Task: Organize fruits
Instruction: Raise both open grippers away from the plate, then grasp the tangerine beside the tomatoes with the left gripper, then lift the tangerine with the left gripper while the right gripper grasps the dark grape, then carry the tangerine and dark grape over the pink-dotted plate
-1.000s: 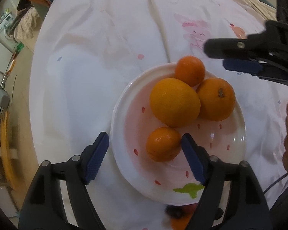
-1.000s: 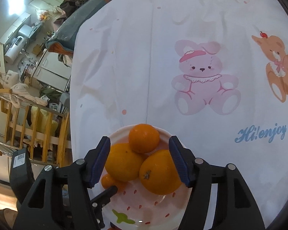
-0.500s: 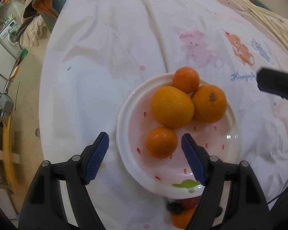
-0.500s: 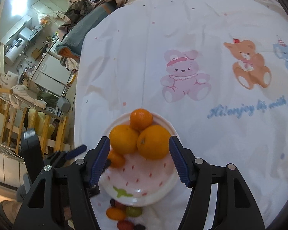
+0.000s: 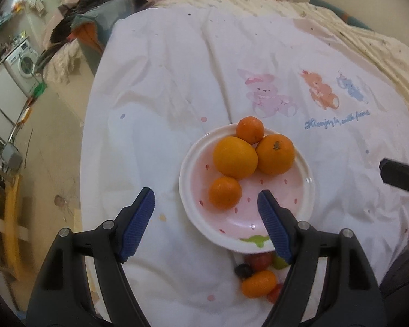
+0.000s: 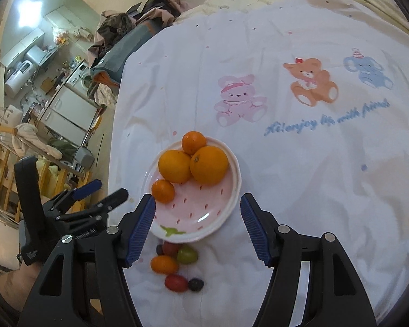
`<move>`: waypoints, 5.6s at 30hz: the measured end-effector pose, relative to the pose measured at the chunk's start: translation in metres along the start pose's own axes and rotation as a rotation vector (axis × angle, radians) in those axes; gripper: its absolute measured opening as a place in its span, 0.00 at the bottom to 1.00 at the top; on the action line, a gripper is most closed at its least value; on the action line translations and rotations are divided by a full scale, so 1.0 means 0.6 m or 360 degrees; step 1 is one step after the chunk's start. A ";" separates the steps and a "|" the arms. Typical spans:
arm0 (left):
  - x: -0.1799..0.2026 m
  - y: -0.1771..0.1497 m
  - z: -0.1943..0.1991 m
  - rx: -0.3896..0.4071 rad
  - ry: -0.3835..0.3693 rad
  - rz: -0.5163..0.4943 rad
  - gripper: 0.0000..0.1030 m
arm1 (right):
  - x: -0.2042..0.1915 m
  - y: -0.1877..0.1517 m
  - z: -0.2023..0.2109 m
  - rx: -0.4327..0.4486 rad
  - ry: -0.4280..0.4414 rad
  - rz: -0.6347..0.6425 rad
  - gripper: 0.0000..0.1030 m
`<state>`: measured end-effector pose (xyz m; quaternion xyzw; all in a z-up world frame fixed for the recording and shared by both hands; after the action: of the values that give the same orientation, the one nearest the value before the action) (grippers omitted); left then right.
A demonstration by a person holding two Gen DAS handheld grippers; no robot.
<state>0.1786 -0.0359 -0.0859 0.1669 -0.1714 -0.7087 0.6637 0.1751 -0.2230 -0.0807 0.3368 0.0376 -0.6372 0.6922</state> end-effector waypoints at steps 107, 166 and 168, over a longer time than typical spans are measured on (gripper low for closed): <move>0.017 -0.143 0.059 -0.0107 -0.0252 0.0162 0.38 | 0.017 -0.260 -0.154 -0.0520 -0.0079 -0.0530 0.30; 0.021 -0.039 0.045 0.0016 -0.0016 0.0010 0.38 | 0.010 -0.030 0.041 0.0113 0.0269 -0.0184 0.22; 0.022 -0.031 0.038 -0.0004 -0.0029 0.0017 0.38 | 0.012 -0.023 0.033 0.0103 0.0275 -0.0189 0.22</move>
<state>0.1510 -0.0471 -0.0745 0.1588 -0.1775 -0.7068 0.6661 0.1562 -0.2390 -0.0749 0.4098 0.0963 -0.6466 0.6361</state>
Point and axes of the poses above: each gripper's, at about its wrist camera, not at the fingertips, and z roughly against the way its jaws point, x to its right, y to its top, the point moved 10 cm from there along -z, roughly the way its jaws point, and after that the axes turned 2 degrees about -x, right-handed, at the moved point
